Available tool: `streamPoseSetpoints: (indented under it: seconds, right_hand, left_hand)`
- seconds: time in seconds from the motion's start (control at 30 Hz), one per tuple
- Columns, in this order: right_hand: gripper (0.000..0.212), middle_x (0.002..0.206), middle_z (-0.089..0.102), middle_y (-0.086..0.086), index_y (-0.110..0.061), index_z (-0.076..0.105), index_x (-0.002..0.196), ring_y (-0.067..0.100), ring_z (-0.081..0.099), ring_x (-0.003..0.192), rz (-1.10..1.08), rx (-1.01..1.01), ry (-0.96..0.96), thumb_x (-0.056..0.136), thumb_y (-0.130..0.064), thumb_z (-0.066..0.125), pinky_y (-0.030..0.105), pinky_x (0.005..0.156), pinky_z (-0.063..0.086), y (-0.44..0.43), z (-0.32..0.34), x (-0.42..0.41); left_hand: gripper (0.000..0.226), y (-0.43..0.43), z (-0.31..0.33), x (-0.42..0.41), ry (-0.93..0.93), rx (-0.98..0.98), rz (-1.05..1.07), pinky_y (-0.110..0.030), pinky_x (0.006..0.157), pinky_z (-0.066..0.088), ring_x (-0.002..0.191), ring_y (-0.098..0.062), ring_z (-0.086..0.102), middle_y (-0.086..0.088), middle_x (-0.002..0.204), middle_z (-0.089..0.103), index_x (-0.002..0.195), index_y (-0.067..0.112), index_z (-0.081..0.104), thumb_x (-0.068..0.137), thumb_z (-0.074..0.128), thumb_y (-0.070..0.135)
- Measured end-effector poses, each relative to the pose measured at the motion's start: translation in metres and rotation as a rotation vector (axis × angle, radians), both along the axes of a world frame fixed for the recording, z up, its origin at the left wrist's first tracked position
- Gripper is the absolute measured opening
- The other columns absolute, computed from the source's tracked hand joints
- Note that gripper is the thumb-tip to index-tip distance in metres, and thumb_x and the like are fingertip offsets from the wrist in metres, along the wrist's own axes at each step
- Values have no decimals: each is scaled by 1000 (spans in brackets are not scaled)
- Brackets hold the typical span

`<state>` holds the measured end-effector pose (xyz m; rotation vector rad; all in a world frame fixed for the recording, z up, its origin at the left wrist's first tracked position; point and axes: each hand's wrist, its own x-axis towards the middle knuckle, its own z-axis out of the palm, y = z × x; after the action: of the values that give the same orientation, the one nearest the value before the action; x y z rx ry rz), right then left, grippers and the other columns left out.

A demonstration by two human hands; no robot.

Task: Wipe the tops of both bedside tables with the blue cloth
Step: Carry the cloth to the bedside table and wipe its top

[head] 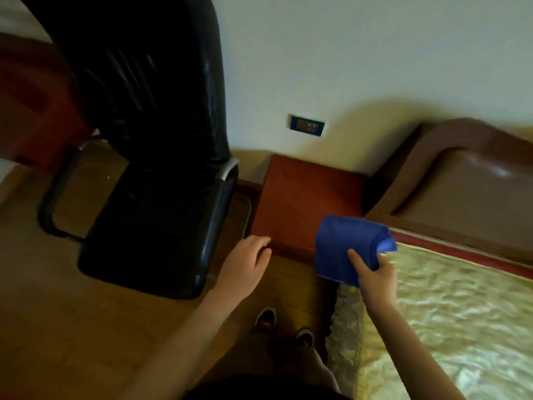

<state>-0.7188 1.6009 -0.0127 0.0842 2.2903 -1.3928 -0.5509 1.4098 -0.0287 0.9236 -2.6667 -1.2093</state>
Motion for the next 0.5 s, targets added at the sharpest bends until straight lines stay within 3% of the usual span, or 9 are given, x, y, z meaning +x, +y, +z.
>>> streamPoseSetpoints:
  seconds: [0.13, 0.2, 0.3, 0.4, 0.5]
  right_hand:
    - [29, 93, 66, 3, -8, 61, 107, 29, 65, 92, -128, -19, -95, 84, -22, 71, 45, 84, 53, 63, 32, 29]
    - [31, 99, 68, 12, -4, 62, 108, 33, 65, 95, -183, 5, -132, 84, -22, 71, 45, 83, 52, 88, 32, 39]
    - [25, 102, 66, 17, -3, 61, 104, 34, 64, 95, -233, -20, -193, 86, -18, 69, 41, 78, 49, 115, 28, 56]
    - [32, 105, 64, 18, 1, 59, 111, 27, 61, 86, -266, -10, -233, 86, -16, 69, 35, 72, 46, 127, 30, 69]
    - [29, 103, 59, 13, -9, 56, 109, 24, 58, 84, -300, -19, -245, 85, -17, 70, 37, 75, 45, 130, 34, 69]
  left_hand:
    - [44, 24, 29, 43, -212, 57, -99, -31, 95, 49, 113, -5, 53, 13, 118, 57, 130, 27, 53, 95, 39, 49]
    - [43, 31, 32, 59, -279, 130, -96, -31, 92, 49, 111, -6, 54, 14, 114, 57, 126, 28, 56, 93, 40, 51]
    - [35, 42, 29, 83, -372, 232, -28, -28, 88, 48, 105, -6, 56, 12, 114, 60, 120, 28, 59, 95, 43, 46]
    - [30, 51, 20, 105, -434, 304, 81, -38, 90, 51, 98, -11, 60, 5, 107, 65, 107, 26, 65, 94, 45, 45]
    - [29, 55, 13, 113, -432, 348, 173, -37, 89, 51, 96, -13, 61, 4, 102, 66, 104, 27, 66, 95, 45, 45]
